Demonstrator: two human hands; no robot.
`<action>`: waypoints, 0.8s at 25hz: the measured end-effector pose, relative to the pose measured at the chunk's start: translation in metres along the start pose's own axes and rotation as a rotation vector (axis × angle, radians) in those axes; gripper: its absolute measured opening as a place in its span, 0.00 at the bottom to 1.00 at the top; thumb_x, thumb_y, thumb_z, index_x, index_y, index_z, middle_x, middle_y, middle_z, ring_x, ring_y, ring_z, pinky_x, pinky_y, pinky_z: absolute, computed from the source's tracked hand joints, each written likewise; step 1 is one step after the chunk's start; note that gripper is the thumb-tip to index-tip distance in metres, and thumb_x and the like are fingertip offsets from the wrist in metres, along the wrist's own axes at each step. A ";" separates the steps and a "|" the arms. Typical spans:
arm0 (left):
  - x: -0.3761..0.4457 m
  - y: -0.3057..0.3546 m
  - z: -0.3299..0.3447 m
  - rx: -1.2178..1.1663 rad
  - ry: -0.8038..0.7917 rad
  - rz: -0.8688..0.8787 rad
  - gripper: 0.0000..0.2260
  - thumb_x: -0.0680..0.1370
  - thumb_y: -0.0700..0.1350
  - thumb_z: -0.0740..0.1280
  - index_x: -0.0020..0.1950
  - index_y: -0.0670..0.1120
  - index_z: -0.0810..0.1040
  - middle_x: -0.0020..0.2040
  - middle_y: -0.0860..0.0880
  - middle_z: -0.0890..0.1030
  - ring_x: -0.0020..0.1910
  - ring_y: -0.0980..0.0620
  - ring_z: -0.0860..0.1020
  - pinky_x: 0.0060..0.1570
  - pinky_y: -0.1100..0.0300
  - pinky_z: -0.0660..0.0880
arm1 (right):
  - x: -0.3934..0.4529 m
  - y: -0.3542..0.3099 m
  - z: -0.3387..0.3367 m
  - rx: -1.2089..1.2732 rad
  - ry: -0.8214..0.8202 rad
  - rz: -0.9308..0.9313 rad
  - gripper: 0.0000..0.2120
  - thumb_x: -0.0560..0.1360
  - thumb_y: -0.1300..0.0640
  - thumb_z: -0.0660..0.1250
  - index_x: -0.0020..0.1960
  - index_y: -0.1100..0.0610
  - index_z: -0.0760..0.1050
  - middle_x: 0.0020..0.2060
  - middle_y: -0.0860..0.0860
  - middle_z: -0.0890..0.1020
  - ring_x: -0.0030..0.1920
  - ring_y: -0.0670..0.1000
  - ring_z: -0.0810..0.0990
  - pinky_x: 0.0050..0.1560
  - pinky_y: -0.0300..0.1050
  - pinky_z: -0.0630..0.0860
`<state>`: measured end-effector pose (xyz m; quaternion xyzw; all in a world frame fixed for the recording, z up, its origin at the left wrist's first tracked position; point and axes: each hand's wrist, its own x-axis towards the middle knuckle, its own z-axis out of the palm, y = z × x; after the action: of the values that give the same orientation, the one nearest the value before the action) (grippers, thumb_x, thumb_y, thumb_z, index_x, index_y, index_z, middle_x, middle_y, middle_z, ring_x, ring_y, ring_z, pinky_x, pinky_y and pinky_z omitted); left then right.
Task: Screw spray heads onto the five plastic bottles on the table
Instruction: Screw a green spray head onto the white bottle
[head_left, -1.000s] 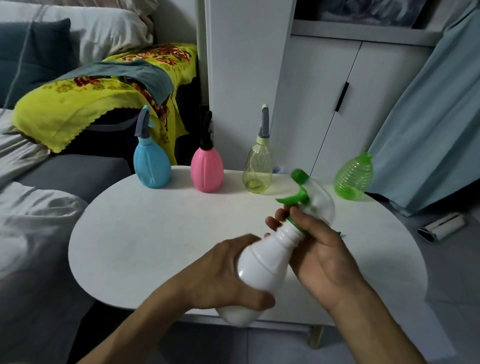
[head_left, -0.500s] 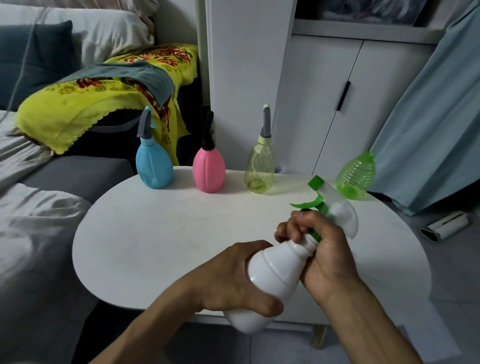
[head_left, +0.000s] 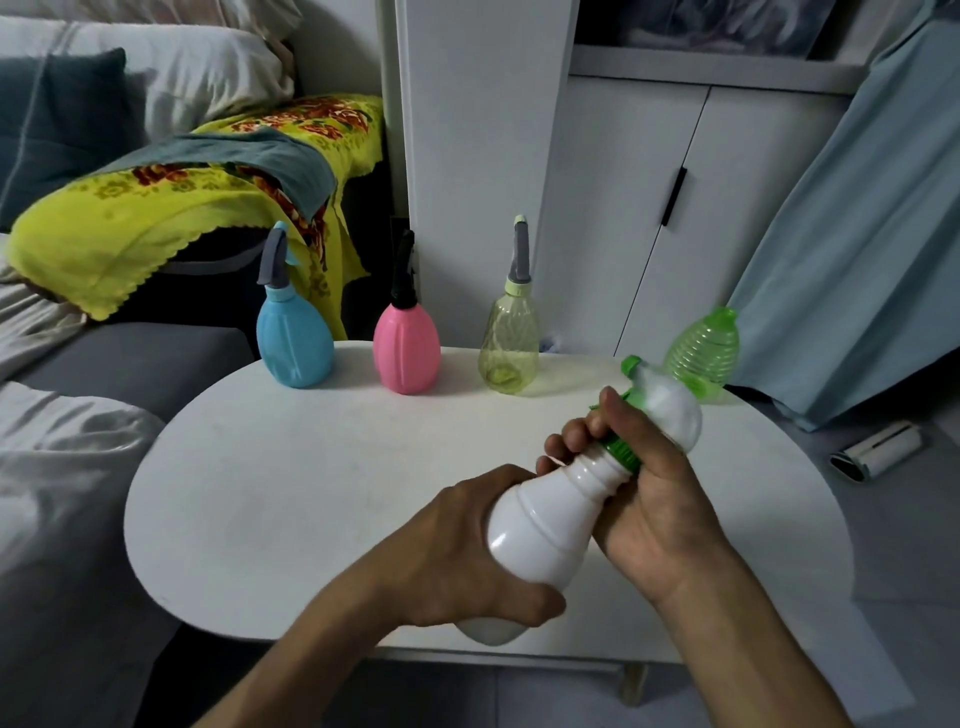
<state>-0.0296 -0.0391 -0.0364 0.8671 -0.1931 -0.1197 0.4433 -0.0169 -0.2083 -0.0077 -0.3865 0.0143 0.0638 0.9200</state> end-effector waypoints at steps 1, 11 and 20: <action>0.000 -0.001 0.003 0.017 0.020 -0.008 0.30 0.56 0.61 0.78 0.55 0.64 0.72 0.47 0.60 0.81 0.45 0.60 0.80 0.43 0.57 0.81 | 0.001 0.001 0.000 -0.020 0.034 0.009 0.11 0.65 0.56 0.75 0.28 0.54 0.76 0.26 0.52 0.77 0.31 0.52 0.80 0.40 0.47 0.79; -0.005 0.002 0.027 0.013 0.188 0.032 0.30 0.57 0.56 0.78 0.55 0.63 0.71 0.44 0.57 0.81 0.40 0.57 0.81 0.37 0.55 0.80 | 0.003 0.011 0.008 -0.177 0.310 -0.273 0.19 0.67 0.67 0.64 0.26 0.48 0.82 0.20 0.45 0.72 0.20 0.43 0.70 0.29 0.39 0.73; -0.002 0.003 0.033 0.024 0.300 0.078 0.34 0.57 0.59 0.78 0.58 0.63 0.65 0.46 0.59 0.79 0.42 0.58 0.80 0.38 0.58 0.80 | 0.010 0.007 0.008 -0.190 0.257 -0.284 0.13 0.63 0.66 0.67 0.34 0.49 0.84 0.21 0.49 0.70 0.23 0.46 0.69 0.31 0.43 0.74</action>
<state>-0.0443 -0.0635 -0.0530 0.8724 -0.1596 0.0306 0.4610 -0.0083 -0.1961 -0.0078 -0.4746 0.0708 -0.1155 0.8697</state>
